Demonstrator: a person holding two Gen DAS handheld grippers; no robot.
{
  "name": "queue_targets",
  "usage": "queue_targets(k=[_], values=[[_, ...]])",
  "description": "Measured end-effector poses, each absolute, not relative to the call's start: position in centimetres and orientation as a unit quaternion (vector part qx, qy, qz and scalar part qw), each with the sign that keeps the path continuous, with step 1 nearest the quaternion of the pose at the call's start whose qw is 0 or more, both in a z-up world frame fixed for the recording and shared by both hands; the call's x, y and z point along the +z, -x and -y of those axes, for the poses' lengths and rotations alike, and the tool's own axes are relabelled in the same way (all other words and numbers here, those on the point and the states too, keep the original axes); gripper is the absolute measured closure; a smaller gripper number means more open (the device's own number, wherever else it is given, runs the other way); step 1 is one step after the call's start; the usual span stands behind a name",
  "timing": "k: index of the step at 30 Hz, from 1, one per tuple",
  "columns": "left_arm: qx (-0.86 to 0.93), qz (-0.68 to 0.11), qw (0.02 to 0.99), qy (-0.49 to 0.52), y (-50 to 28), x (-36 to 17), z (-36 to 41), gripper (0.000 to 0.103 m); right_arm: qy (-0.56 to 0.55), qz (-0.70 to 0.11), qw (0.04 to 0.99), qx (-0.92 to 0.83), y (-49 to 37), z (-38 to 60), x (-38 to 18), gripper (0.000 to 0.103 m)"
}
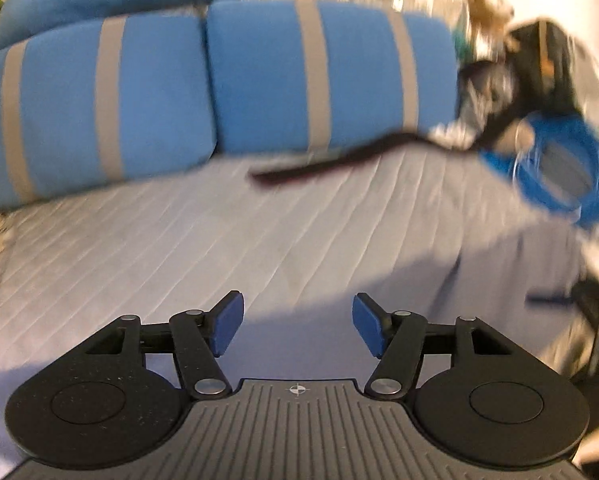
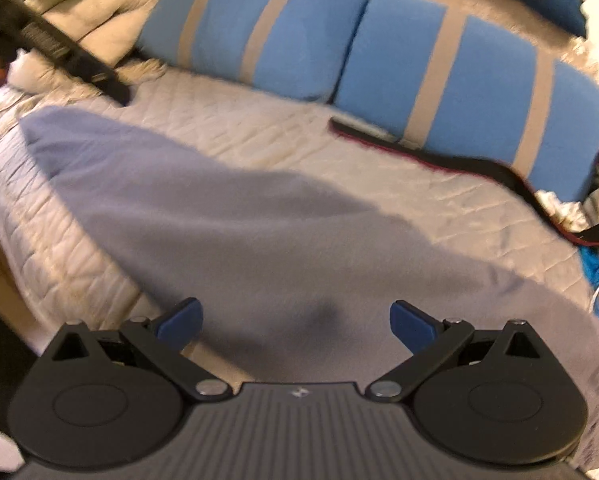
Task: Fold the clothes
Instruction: 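Move the open left gripper across the sweatpants to their edge, then grasp the grey sweatpants edge with the left gripper and pull it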
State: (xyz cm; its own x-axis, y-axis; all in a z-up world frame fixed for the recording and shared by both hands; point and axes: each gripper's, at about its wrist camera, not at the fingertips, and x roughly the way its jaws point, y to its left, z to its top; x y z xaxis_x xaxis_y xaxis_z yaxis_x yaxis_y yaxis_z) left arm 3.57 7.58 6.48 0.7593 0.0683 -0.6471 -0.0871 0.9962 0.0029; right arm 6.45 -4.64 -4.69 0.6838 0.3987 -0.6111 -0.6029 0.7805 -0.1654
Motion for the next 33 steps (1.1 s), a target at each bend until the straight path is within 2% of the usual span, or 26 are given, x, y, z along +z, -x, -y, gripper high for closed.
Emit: queue_targets(k=[5, 10, 17, 21, 22, 23, 26, 28, 33], values=[[0.011, -0.312, 0.948, 0.058, -9.2, 4.5, -4.9, 0.044, 0.145, -0.313, 0.913, 0.217, -8.6, 5.1, -5.7, 0.0], [-0.012, -0.294, 0.954, 0.06, -11.0, 0.8, -3.3, 0.044, 0.127, -0.358, 0.907, 0.18, -10.0, 6.0, -8.1, 0.0], [-0.107, -0.383, 0.916, 0.055, -15.1, -1.9, -2.5, 0.045, 0.103, -0.326, 0.92, 0.194, -9.5, 7.5, -9.3, 0.0], [-0.138, -0.412, 0.9, -0.01, -16.5, -2.8, -1.8, 0.046, 0.101, -0.327, 0.919, 0.196, -9.8, 7.5, -9.3, 0.0], [-0.147, -0.416, 0.898, 0.001, -16.6, -2.9, -1.9, 0.054, 0.099, -0.33, 0.918, 0.197, -10.0, 7.5, -9.2, 0.0], [-0.16, -0.423, 0.892, 0.013, -16.7, -3.1, -2.1, 0.069, 0.098, -0.332, 0.917, 0.199, -10.2, 7.6, -9.2, 0.0], [-0.183, -0.418, 0.89, -0.001, -16.0, -3.0, -1.5, 0.095, 0.098, -0.334, 0.915, 0.204, -10.2, 7.7, -9.1, 0.0], [-0.191, -0.402, 0.895, -0.036, -14.8, -2.7, -0.6, 0.099, 0.1, -0.334, 0.915, 0.205, -10.0, 7.6, -9.1, 0.0], [-0.223, -0.381, 0.892, -0.095, -12.3, -2.1, 1.2, 0.1, 0.101, -0.336, 0.914, 0.207, -10.0, 7.7, -9.0, 0.0]])
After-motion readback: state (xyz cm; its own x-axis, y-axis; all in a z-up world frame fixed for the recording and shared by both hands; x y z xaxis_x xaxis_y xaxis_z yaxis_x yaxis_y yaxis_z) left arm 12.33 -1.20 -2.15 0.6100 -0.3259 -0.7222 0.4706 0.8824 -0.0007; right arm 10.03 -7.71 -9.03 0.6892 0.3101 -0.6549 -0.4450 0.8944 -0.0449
